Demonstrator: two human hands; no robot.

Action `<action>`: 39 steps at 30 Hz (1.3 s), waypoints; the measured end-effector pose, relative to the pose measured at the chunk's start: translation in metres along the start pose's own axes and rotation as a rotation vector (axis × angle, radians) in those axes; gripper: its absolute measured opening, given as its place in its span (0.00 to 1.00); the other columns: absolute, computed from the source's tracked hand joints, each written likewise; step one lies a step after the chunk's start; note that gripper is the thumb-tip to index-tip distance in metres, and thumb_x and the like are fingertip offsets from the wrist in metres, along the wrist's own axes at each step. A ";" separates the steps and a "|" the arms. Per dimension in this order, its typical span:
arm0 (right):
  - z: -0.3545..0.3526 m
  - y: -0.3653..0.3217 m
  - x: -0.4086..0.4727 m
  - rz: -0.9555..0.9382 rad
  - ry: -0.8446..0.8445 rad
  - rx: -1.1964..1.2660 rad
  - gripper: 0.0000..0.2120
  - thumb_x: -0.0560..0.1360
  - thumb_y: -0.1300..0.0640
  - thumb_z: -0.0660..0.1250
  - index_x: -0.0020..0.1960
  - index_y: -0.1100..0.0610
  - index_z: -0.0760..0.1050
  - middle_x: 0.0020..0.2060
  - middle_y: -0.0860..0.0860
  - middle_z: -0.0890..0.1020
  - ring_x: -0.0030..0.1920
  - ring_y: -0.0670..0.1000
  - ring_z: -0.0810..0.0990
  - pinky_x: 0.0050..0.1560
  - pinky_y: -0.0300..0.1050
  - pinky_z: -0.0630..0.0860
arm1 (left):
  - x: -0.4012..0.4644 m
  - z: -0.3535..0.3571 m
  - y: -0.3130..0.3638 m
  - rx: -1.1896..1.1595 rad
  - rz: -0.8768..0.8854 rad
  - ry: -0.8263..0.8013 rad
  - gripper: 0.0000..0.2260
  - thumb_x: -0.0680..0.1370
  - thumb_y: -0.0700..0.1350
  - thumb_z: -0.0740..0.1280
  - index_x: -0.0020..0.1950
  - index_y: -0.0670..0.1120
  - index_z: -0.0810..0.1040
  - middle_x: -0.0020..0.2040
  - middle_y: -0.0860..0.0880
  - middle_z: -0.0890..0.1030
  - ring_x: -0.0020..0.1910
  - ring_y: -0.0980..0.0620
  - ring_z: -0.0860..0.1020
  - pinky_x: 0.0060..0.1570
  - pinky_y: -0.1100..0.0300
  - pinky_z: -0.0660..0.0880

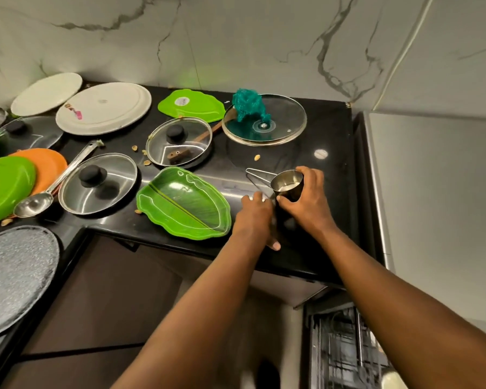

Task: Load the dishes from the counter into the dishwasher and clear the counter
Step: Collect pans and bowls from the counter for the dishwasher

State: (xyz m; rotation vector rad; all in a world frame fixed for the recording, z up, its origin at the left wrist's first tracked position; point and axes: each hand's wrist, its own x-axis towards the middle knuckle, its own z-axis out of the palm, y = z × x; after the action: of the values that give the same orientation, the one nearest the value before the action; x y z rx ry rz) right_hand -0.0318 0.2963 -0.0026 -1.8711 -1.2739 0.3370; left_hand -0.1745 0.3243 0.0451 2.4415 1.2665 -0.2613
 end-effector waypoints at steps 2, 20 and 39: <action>-0.013 0.003 -0.016 0.010 0.003 0.026 0.35 0.67 0.56 0.77 0.69 0.56 0.65 0.63 0.52 0.64 0.60 0.48 0.69 0.60 0.33 0.66 | -0.002 0.005 -0.004 0.038 -0.001 0.008 0.39 0.62 0.53 0.81 0.66 0.42 0.68 0.66 0.44 0.65 0.67 0.42 0.63 0.55 0.46 0.72; -0.087 -0.026 -0.300 0.059 0.294 0.069 0.37 0.69 0.56 0.75 0.71 0.56 0.60 0.65 0.52 0.65 0.64 0.48 0.68 0.62 0.32 0.67 | -0.204 0.129 0.014 0.065 0.276 0.376 0.17 0.77 0.44 0.66 0.65 0.45 0.71 0.64 0.46 0.72 0.62 0.45 0.70 0.61 0.54 0.68; -0.204 0.051 -0.636 0.561 0.414 -0.083 0.36 0.66 0.52 0.73 0.69 0.52 0.59 0.58 0.53 0.71 0.55 0.53 0.75 0.57 0.49 0.74 | -0.380 0.288 0.157 0.171 0.441 -0.172 0.19 0.80 0.46 0.63 0.69 0.42 0.67 0.67 0.41 0.68 0.65 0.39 0.69 0.59 0.48 0.71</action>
State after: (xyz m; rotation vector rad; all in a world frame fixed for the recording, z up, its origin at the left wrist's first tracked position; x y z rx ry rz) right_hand -0.1590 -0.3592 -0.0536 -2.2068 -0.4829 0.1708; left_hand -0.2633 -0.1603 -0.0536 2.6940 0.6341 -0.4582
